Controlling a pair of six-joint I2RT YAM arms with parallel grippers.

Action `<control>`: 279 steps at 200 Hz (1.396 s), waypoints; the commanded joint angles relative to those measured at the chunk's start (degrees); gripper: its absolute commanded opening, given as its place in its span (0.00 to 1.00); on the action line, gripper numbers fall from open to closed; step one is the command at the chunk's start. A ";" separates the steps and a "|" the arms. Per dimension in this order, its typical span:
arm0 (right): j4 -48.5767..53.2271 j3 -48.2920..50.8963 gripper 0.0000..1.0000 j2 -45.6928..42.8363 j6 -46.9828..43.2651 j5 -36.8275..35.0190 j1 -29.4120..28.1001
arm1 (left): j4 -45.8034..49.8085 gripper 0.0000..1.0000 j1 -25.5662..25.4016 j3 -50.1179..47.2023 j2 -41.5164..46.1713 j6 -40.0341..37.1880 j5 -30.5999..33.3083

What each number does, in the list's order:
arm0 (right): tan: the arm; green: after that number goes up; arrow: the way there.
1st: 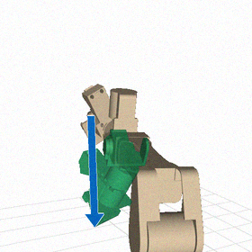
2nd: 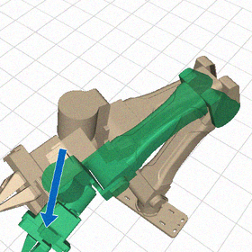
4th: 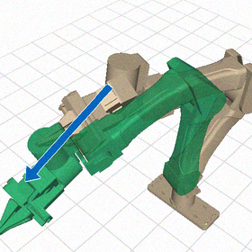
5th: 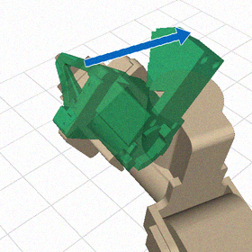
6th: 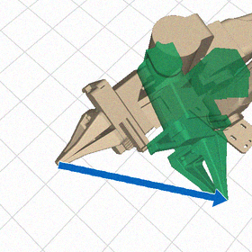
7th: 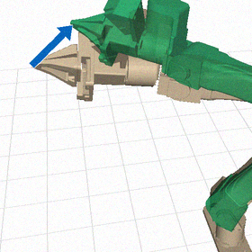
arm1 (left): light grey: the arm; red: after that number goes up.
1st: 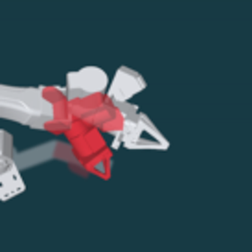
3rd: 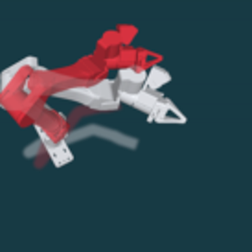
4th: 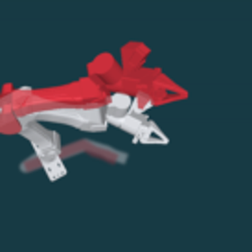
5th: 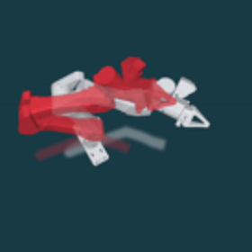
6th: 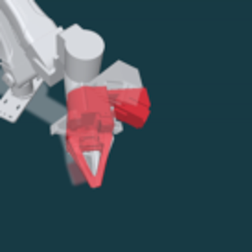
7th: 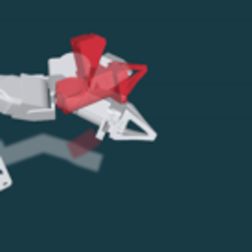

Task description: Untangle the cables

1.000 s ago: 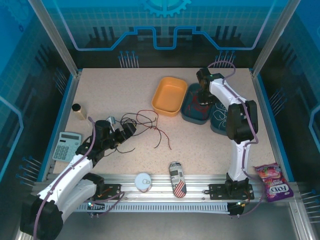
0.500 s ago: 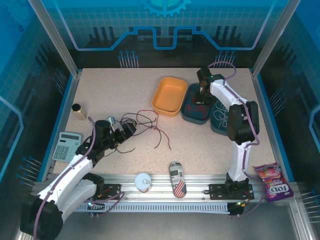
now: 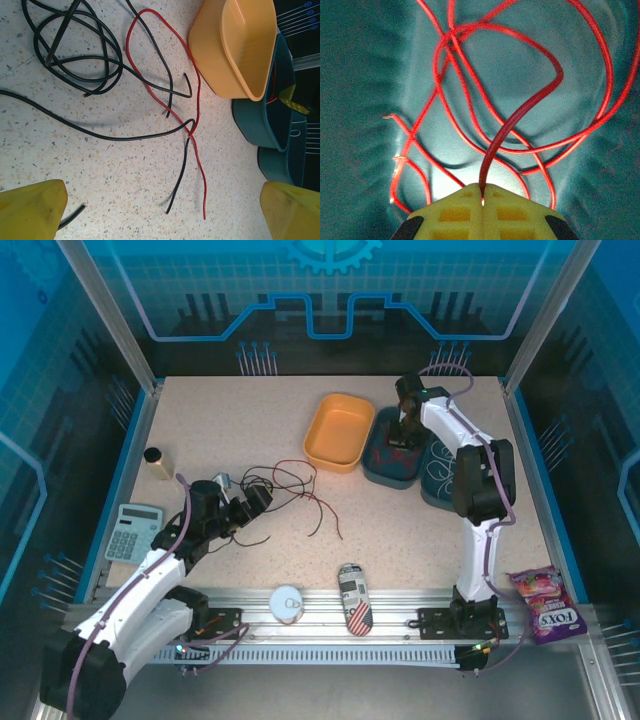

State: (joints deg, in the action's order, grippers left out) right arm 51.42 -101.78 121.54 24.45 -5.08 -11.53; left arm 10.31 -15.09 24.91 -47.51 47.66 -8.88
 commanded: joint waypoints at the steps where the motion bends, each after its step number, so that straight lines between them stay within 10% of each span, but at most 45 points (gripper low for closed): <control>1: 3.31 0.23 0.01 0.87 1.21 -0.46 0.93 | 0.53 0.99 0.59 -0.70 0.22 -0.54 -0.26; 47: 3.41 4.59 0.04 -2.41 0.41 0.09 0.38 | -0.51 0.99 0.59 -0.81 -0.86 -0.20 -0.77; 84: 3.51 6.62 0.40 -7.14 -0.89 -1.55 -0.85 | -0.49 0.99 0.59 -1.02 -0.70 -0.13 -1.00; 116: 3.78 7.34 0.48 -12.11 -1.17 -2.93 -1.57 | -0.46 0.99 0.59 -1.25 -0.14 0.20 -1.04; 215: -2.60 7.63 0.47 -21.49 -5.52 -0.73 -12.40 | 0.50 0.99 0.58 -1.36 1.08 0.50 -0.20; 279: -3.14 3.29 0.47 -12.46 0.45 -3.60 -27.62 | 2.32 0.99 0.61 -1.54 2.32 1.18 2.70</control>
State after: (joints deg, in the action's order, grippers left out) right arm 48.75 -96.44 104.42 21.02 -7.64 -35.53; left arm 10.59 -15.09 24.16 -45.93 48.10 -7.94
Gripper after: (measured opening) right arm 0.468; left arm 0.993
